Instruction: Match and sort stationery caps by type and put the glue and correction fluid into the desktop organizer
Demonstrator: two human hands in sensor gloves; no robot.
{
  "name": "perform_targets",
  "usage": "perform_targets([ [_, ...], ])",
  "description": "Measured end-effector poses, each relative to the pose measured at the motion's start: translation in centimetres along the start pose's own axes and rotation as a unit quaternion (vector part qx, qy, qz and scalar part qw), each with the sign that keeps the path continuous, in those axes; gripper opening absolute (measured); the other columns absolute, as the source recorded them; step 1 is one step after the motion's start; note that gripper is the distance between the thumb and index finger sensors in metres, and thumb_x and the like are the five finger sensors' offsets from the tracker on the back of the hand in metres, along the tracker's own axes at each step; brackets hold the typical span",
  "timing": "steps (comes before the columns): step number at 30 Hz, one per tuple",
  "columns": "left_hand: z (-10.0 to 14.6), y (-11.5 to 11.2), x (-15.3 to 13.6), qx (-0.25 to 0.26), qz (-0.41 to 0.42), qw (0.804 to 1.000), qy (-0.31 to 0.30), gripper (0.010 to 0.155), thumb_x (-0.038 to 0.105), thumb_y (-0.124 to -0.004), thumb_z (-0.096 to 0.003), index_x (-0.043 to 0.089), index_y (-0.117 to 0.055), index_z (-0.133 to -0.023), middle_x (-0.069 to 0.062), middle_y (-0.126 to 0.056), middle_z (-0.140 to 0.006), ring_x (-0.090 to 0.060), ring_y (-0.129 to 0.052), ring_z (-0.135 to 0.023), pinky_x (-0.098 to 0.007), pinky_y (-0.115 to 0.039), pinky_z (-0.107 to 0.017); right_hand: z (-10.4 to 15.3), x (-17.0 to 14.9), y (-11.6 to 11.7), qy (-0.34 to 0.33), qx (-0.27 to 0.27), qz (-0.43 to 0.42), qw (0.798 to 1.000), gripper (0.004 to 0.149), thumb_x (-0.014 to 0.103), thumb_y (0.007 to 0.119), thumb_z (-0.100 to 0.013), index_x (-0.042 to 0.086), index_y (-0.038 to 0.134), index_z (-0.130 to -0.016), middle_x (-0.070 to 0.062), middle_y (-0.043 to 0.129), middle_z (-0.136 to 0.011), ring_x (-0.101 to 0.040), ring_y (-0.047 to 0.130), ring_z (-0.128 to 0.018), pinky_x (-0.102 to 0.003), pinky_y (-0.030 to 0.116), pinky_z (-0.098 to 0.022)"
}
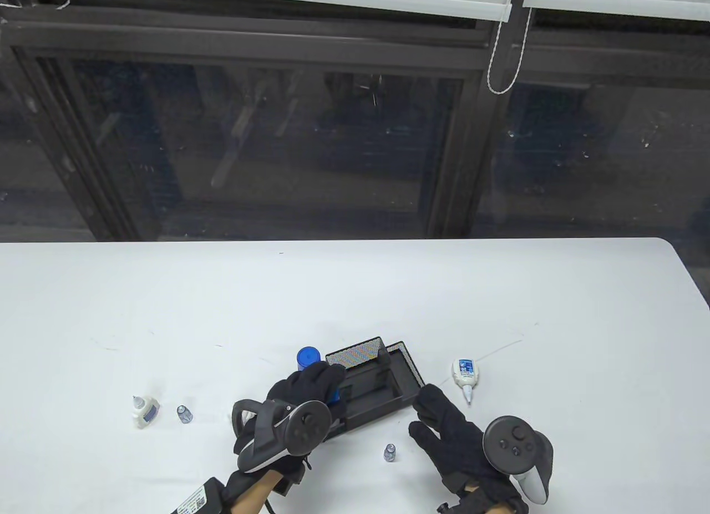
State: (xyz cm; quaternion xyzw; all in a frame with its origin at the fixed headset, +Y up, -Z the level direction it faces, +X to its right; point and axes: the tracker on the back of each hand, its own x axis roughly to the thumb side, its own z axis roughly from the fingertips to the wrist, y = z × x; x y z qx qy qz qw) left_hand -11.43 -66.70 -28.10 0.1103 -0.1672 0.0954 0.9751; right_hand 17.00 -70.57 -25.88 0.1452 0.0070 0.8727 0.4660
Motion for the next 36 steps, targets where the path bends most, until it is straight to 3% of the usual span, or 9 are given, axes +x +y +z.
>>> perform_targets([
  [7, 1.1, 3.1, -1.8, 0.029, 0.039, 0.999, 0.016, 0.066, 0.058, -0.081, -0.0499, 0.033, -0.064, -0.108, -0.005, -0.077, -0.112, -0.027, -0.094, -0.093, -0.049, -0.079, -0.065, -0.1, 0.1, 0.3, -0.001, 0.005, 0.012, 1.000, 0.071, 0.048, 0.073, -0.051, 0.014, 0.049, -0.110, -0.016, 0.068, -0.106, -0.040, 0.077, -0.092, -0.055, 0.064, -0.069],
  [11, 2.0, 4.6, -4.6, 0.044, 0.056, 0.996, 0.049, 0.068, 0.059, -0.080, -0.0498, 0.032, -0.062, -0.110, -0.006, -0.075, -0.114, -0.029, -0.091, -0.096, -0.051, -0.077, -0.067, -0.1, 0.2, 0.6, -0.001, 0.012, 0.017, 1.000, 0.071, 0.048, 0.073, -0.051, 0.014, 0.049, -0.110, -0.016, 0.068, -0.106, -0.040, 0.077, -0.092, -0.055, 0.064, -0.069],
  [14, 2.8, 4.6, -7.3, 0.027, 0.061, 0.994, 0.081, 0.071, 0.061, -0.079, -0.0495, 0.032, -0.060, -0.111, -0.007, -0.072, -0.116, -0.031, -0.087, -0.100, -0.053, -0.075, -0.069, -0.2, 0.2, 0.9, -0.001, 0.017, 0.021, 1.000, 0.071, 0.048, 0.073, -0.051, 0.014, 0.049, -0.110, -0.016, 0.068, -0.106, -0.040, 0.077, -0.092, -0.055, 0.064, -0.069],
  [19, 4.4, 2.0, -11.2, 0.008, 0.102, 0.987, 0.123, 0.072, 0.062, -0.079, -0.0485, 0.031, -0.060, -0.111, -0.007, -0.071, -0.117, -0.031, -0.086, -0.101, -0.054, -0.075, -0.068, -0.2, 0.1, 1.2, 0.001, 0.027, 0.027, 0.999, 0.071, 0.048, 0.073, -0.051, 0.014, 0.049, -0.110, -0.016, 0.067, -0.106, -0.040, 0.077, -0.092, -0.055, 0.064, -0.069],
  [25, 5.1, -2.2, -14.1, -0.073, 0.126, 0.975, 0.168, 0.075, 0.061, -0.080, -0.0483, 0.029, -0.058, -0.112, -0.007, -0.069, -0.118, -0.033, -0.083, -0.104, -0.055, -0.073, -0.069, -0.3, 0.0, 1.5, 0.004, 0.035, 0.031, 0.999, 0.071, 0.048, 0.073, -0.051, 0.014, 0.050, -0.110, -0.016, 0.068, -0.106, -0.040, 0.077, -0.092, -0.055, 0.064, -0.069],
  [36, 4.9, -6.2, -15.5, -0.152, 0.093, 0.964, 0.199, 0.072, 0.058, -0.082, -0.0473, 0.030, -0.061, -0.110, -0.005, -0.074, -0.115, -0.032, -0.087, -0.101, -0.054, -0.074, -0.069, -0.4, 0.0, 1.5, 0.008, 0.041, 0.032, 0.999, 0.071, 0.048, 0.073, -0.051, 0.014, 0.050, -0.109, -0.016, 0.068, -0.106, -0.040, 0.077, -0.091, -0.055, 0.064, -0.069],
])
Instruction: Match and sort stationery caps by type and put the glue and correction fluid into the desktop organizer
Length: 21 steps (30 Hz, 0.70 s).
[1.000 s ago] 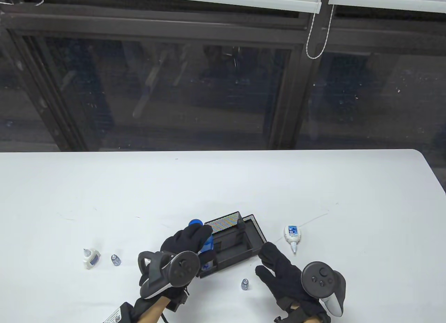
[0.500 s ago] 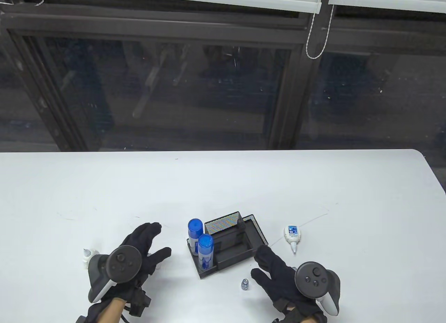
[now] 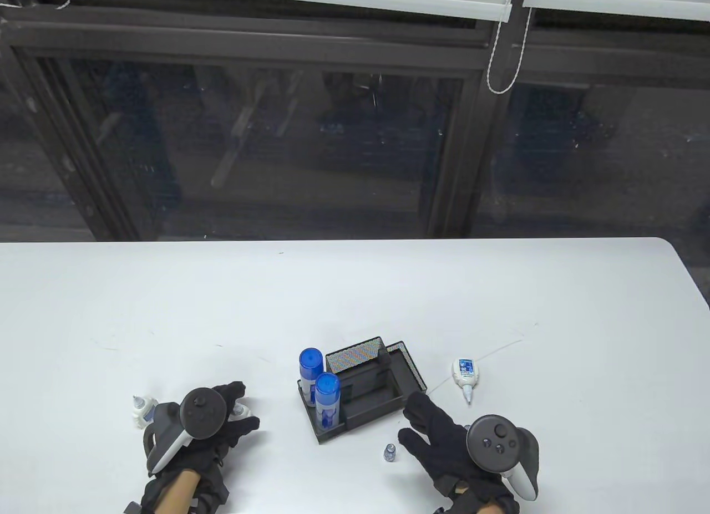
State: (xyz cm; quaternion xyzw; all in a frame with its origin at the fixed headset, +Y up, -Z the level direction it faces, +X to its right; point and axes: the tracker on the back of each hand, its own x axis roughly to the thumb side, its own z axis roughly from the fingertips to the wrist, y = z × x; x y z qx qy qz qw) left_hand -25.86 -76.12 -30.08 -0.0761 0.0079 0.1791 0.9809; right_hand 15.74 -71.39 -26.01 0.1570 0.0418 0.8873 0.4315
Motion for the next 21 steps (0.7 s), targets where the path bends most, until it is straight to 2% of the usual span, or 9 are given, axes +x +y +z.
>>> perform_targets([
  [2, -0.2, -0.5, -0.2, -0.011, -0.005, 1.000, 0.005, 0.071, 0.057, -0.083, -0.0473, 0.030, -0.062, -0.109, -0.004, -0.075, -0.113, -0.031, -0.088, -0.100, -0.053, -0.075, -0.068, 0.0, 0.0, 0.0, 0.000, 0.003, 0.001, 1.000, 0.071, 0.048, 0.073, -0.051, 0.014, 0.050, -0.110, -0.016, 0.068, -0.106, -0.040, 0.077, -0.092, -0.055, 0.064, -0.069],
  [4, -0.3, -0.5, -0.3, 0.004, -0.004, 1.000, 0.009, 0.068, 0.055, -0.084, -0.0474, 0.031, -0.064, -0.108, -0.003, -0.078, -0.112, -0.028, -0.088, -0.098, -0.052, -0.075, -0.068, 0.0, 0.0, 0.1, -0.001, 0.004, 0.001, 1.000, 0.071, 0.048, 0.073, -0.051, 0.014, 0.050, -0.109, -0.016, 0.068, -0.106, -0.040, 0.077, -0.091, -0.055, 0.064, -0.069],
  [12, -0.5, -0.8, -0.6, 0.000, 0.031, 0.999, 0.011, 0.061, 0.055, -0.086, -0.0466, 0.038, -0.068, -0.102, 0.004, -0.082, -0.108, -0.025, -0.086, -0.099, -0.053, -0.075, -0.068, -0.1, 0.0, 0.1, -0.001, 0.007, 0.001, 1.000, 0.071, 0.048, 0.072, -0.051, 0.014, 0.050, -0.110, -0.016, 0.068, -0.106, -0.040, 0.077, -0.092, -0.055, 0.064, -0.069],
  [14, -0.5, -0.8, -0.5, 0.006, 0.027, 1.000, 0.009, 0.060, 0.053, -0.086, -0.0473, 0.037, -0.068, -0.102, 0.005, -0.085, -0.105, -0.023, -0.088, -0.098, -0.052, -0.076, -0.067, -0.1, 0.0, 0.2, -0.001, 0.007, 0.001, 1.000, 0.071, 0.048, 0.072, -0.051, 0.014, 0.050, -0.110, -0.016, 0.068, -0.106, -0.040, 0.077, -0.091, -0.055, 0.064, -0.069],
  [21, 0.0, 0.2, 1.0, 0.019, 0.039, 0.999, -0.030, 0.058, 0.048, -0.081, -0.0518, 0.031, -0.063, -0.104, -0.002, -0.080, -0.105, -0.032, -0.097, -0.092, -0.050, -0.082, -0.063, -0.2, 0.0, 0.2, 0.000, 0.010, 0.002, 1.000, 0.071, 0.047, 0.073, -0.051, 0.014, 0.050, -0.109, -0.016, 0.068, -0.106, -0.040, 0.077, -0.091, -0.055, 0.064, -0.069],
])
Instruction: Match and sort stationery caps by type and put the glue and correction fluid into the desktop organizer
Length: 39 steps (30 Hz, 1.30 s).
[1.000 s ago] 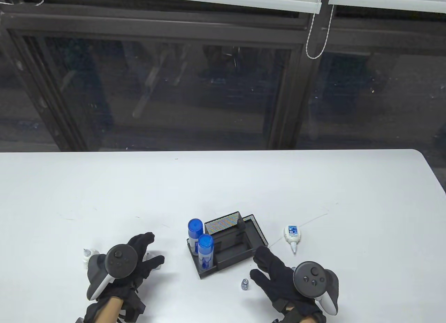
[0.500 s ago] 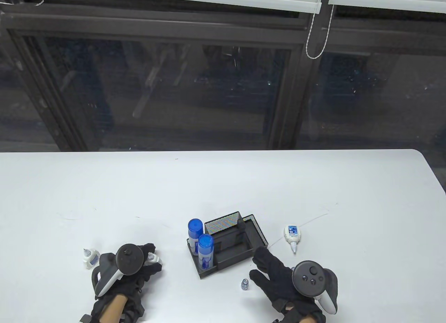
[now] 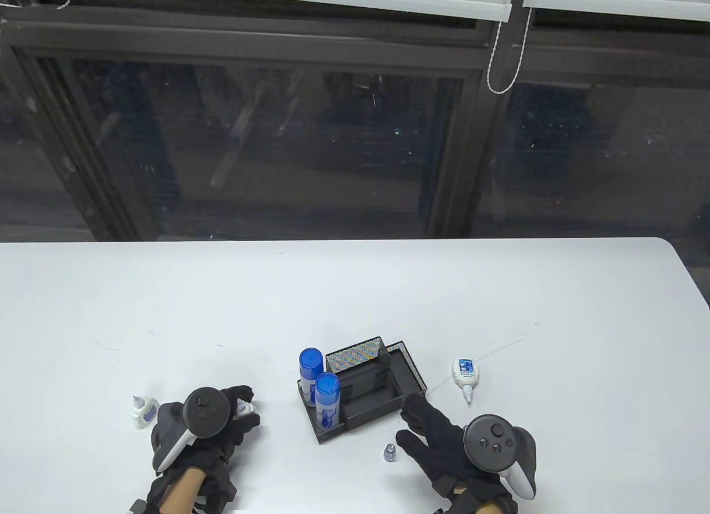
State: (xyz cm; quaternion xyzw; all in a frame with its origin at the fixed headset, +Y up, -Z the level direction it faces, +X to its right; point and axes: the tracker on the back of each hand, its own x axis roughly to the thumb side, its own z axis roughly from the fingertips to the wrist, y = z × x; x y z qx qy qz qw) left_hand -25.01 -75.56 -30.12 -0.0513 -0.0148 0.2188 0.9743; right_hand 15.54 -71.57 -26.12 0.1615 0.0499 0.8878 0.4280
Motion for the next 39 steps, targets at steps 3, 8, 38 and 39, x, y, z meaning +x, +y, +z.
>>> perform_targets([
  [3, 0.4, 1.5, 1.7, -0.008, 0.021, 0.999, -0.033, 0.058, 0.046, -0.080, -0.0538, 0.031, -0.060, -0.106, -0.004, -0.076, -0.108, -0.035, -0.098, -0.090, -0.049, -0.086, -0.061, 0.0, 0.0, 0.0, 0.001, 0.001, 0.004, 1.000, 0.071, 0.047, 0.072, -0.051, 0.014, 0.050, -0.109, -0.016, 0.068, -0.106, -0.040, 0.077, -0.092, -0.055, 0.064, -0.069],
  [8, 2.1, 4.4, 5.8, 0.012, 0.060, 0.991, -0.119, 0.056, 0.046, -0.080, -0.0543, 0.034, -0.061, -0.106, -0.001, -0.075, -0.110, -0.032, -0.101, -0.087, -0.048, -0.086, -0.058, -0.1, 0.0, 0.2, 0.004, 0.004, 0.019, 1.000, 0.070, 0.047, 0.072, -0.051, 0.014, 0.050, -0.109, -0.016, 0.068, -0.106, -0.040, 0.077, -0.092, -0.055, 0.064, -0.069],
  [38, 4.1, -2.8, 12.1, -0.070, 0.175, 0.955, -0.227, 0.059, 0.047, -0.085, -0.0495, 0.034, -0.066, -0.104, 0.002, -0.084, -0.105, -0.023, -0.101, -0.084, -0.046, -0.085, -0.059, -2.2, 0.7, 6.4, 0.019, 0.081, 0.335, 0.938, 0.064, 0.036, 0.082, -0.049, 0.023, 0.060, -0.107, -0.008, 0.066, -0.110, -0.034, 0.076, -0.095, -0.055, 0.061, -0.071],
  [39, 4.1, -2.8, 12.1, -0.071, 0.176, 0.956, -0.226, 0.059, 0.047, -0.085, -0.0497, 0.033, -0.066, -0.104, 0.001, -0.083, -0.105, -0.023, -0.100, -0.084, -0.046, -0.085, -0.059, -2.2, 0.6, 6.6, 0.020, 0.084, 0.337, 0.937, 0.064, 0.036, 0.082, -0.049, 0.024, 0.060, -0.108, -0.008, 0.066, -0.110, -0.034, 0.076, -0.095, -0.055, 0.061, -0.071],
])
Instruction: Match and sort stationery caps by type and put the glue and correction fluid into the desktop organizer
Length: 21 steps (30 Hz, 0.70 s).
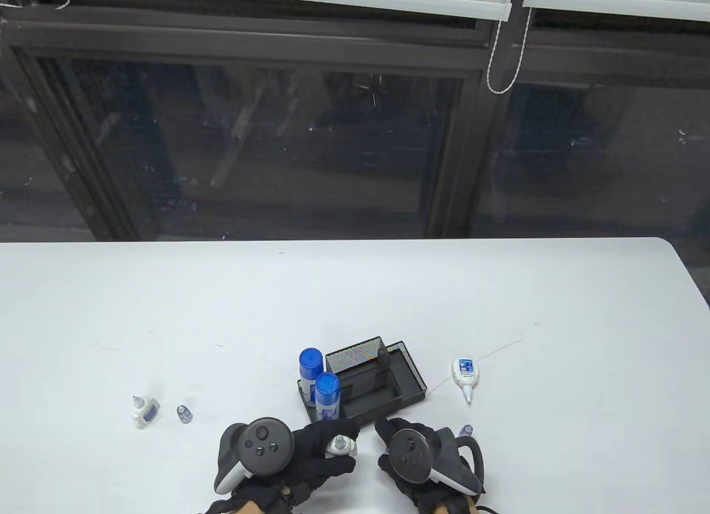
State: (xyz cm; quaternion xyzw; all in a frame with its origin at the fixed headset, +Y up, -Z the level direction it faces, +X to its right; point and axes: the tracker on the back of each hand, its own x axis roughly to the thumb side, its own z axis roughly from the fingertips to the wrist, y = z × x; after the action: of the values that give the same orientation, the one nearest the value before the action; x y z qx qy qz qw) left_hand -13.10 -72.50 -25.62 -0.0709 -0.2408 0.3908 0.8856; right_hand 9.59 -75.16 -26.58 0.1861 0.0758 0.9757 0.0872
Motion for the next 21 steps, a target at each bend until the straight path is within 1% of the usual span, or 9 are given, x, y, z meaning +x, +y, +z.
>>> perform_targets([
  [5, 0.2, -0.3, 0.0, -0.002, -0.008, 1.000, 0.000, 0.060, 0.047, -0.085, -0.0499, 0.032, -0.066, -0.105, -0.001, -0.083, -0.105, -0.021, -0.099, -0.085, -0.047, -0.084, -0.060, -0.4, 0.1, 0.8, 0.005, 0.010, 0.021, 1.000, 0.062, 0.033, 0.082, -0.049, 0.025, 0.062, -0.107, -0.006, 0.069, -0.108, -0.032, 0.079, -0.092, -0.054, 0.063, -0.071],
  [8, 0.2, -0.5, 0.0, -0.003, -0.005, 1.000, 0.002, 0.060, 0.048, -0.085, -0.0498, 0.031, -0.066, -0.105, -0.002, -0.083, -0.105, -0.021, -0.099, -0.085, -0.046, -0.084, -0.060, -0.4, 0.1, 0.8, 0.007, -0.003, 0.027, 1.000, 0.057, 0.029, 0.082, -0.049, 0.025, 0.066, -0.104, -0.004, 0.075, -0.103, -0.030, 0.083, -0.087, -0.053, 0.065, -0.069],
  [10, 0.1, -0.6, -0.1, -0.005, -0.004, 1.000, 0.002, 0.060, 0.048, -0.085, -0.0497, 0.031, -0.066, -0.105, -0.002, -0.083, -0.105, -0.021, -0.099, -0.085, -0.046, -0.084, -0.060, -0.3, 0.0, 0.8, 0.007, -0.008, 0.030, 0.999, 0.055, 0.029, 0.082, -0.049, 0.025, 0.069, -0.102, -0.004, 0.077, -0.101, -0.029, 0.084, -0.086, -0.052, 0.066, -0.069],
  [12, 0.1, -0.8, -0.3, -0.008, -0.001, 1.000, 0.005, 0.060, 0.048, -0.085, -0.0498, 0.031, -0.066, -0.105, -0.002, -0.083, -0.105, -0.021, -0.099, -0.085, -0.046, -0.084, -0.060, -0.2, -0.1, 0.5, 0.008, -0.013, 0.017, 1.000, 0.055, 0.030, 0.082, -0.049, 0.024, 0.069, -0.102, -0.004, 0.078, -0.100, -0.029, 0.085, -0.084, -0.052, 0.067, -0.068],
  [16, -0.1, -1.1, -0.5, -0.012, 0.006, 1.000, 0.010, 0.060, 0.048, -0.085, -0.0499, 0.031, -0.066, -0.105, -0.002, -0.083, -0.105, -0.021, -0.098, -0.085, -0.046, -0.084, -0.061, 0.5, -0.3, -1.6, 0.002, -0.052, -0.033, 0.998, 0.051, 0.030, 0.081, -0.049, 0.024, 0.073, -0.099, -0.006, 0.082, -0.097, -0.029, 0.087, -0.082, -0.052, 0.068, -0.067],
  [21, -0.4, -1.4, -0.6, -0.016, 0.008, 1.000, 0.012, 0.060, 0.047, -0.085, -0.0498, 0.031, -0.066, -0.105, -0.002, -0.082, -0.106, -0.021, -0.098, -0.086, -0.047, -0.083, -0.061, 1.9, 0.6, -5.1, -0.034, -0.105, -0.042, 0.993, 0.050, 0.031, 0.080, -0.049, 0.022, 0.073, -0.099, -0.008, 0.085, -0.093, -0.030, 0.089, -0.080, -0.052, 0.069, -0.066],
])
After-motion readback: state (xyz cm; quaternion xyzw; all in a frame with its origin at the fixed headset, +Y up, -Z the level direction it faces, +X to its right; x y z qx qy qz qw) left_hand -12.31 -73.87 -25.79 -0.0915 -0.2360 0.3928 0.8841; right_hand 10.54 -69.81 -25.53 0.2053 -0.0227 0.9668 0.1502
